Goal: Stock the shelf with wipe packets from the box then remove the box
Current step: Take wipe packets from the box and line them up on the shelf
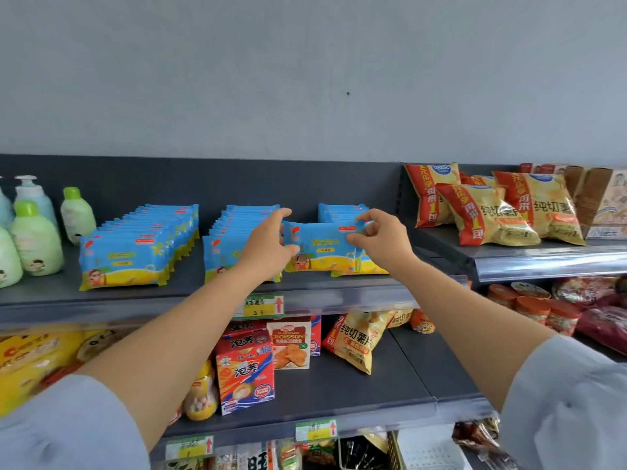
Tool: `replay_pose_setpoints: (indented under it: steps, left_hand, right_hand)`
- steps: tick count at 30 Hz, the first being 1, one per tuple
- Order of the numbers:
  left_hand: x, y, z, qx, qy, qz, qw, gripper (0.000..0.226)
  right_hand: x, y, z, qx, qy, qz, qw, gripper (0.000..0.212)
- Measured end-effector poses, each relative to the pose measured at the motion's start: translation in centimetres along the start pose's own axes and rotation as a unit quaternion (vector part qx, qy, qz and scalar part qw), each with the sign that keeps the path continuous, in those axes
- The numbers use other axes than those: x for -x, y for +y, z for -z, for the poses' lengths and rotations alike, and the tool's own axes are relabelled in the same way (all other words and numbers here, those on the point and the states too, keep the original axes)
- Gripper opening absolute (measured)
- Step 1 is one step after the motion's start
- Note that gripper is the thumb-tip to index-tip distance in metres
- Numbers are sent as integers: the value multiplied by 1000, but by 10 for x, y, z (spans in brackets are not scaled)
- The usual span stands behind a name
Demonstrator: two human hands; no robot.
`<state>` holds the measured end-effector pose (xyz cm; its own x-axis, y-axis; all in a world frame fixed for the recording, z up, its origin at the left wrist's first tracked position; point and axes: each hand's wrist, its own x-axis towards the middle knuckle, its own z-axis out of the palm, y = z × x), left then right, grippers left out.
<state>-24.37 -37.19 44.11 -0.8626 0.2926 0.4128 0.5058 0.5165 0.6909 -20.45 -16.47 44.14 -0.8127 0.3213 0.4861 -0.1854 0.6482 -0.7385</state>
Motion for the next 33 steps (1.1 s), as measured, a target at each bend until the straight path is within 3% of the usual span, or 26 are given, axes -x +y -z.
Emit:
replay_pose_setpoints:
  steps: [9,21,33]
  left_hand:
    - [-18,35,-74,-23,-74,32,997,73]
    - [-24,38,-106,-127,-69,70,987,80]
    - [-8,48,-118,-244,-65,40,967,90]
  right_hand:
    - [-22,55,49,13,5,-43,999,34]
    - [-42,91,36,-12,-44,-62,997,37]
    - [-30,96,42,131,-59,27,989,47]
